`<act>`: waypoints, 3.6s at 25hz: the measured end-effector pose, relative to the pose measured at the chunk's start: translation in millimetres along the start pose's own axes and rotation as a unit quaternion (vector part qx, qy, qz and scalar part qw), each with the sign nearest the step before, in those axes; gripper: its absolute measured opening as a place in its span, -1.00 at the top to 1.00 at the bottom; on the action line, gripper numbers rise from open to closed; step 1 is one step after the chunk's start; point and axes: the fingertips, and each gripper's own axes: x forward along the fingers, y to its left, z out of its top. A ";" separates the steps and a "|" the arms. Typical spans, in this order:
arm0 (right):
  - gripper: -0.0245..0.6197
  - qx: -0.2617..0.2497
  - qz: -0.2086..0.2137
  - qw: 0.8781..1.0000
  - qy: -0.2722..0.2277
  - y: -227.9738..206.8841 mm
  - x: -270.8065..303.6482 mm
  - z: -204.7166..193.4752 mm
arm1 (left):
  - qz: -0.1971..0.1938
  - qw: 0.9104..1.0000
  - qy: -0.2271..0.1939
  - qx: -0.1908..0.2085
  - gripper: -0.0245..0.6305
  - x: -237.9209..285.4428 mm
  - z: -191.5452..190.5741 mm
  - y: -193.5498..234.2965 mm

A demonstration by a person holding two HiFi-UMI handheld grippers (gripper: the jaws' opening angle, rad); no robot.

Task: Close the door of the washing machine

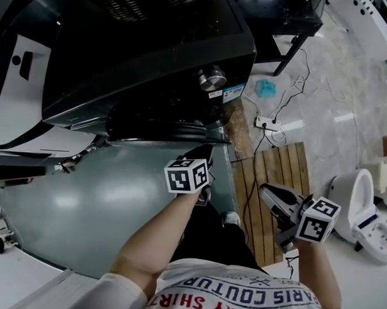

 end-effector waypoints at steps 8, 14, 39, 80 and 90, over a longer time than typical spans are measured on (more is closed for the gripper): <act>0.85 0.016 -0.019 1.000 -0.018 -18.5 5.2 15.6 | 0.023 1.000 -0.014 0.013 0.85 23.4 41.8 14.3; 0.85 0.016 -0.025 1.000 -0.010 -28.3 11.9 18.7 | 0.035 0.999 -0.021 0.030 0.85 35.7 58.3 21.4; 0.86 -0.037 0.020 0.998 0.042 10.4 26.2 6.6 | 0.030 0.996 -0.053 -0.068 0.85 11.0 67.5 -1.1; 0.86 -0.325 0.226 0.918 -0.022 281.5 -102.3 51.8 | -0.118 0.942 -0.237 0.205 0.85 -395.3 67.4 -278.3; 0.86 -0.322 0.216 0.921 -0.026 276.6 -97.3 62.4 | -0.107 0.946 -0.223 0.210 0.85 -387.2 78.4 -266.0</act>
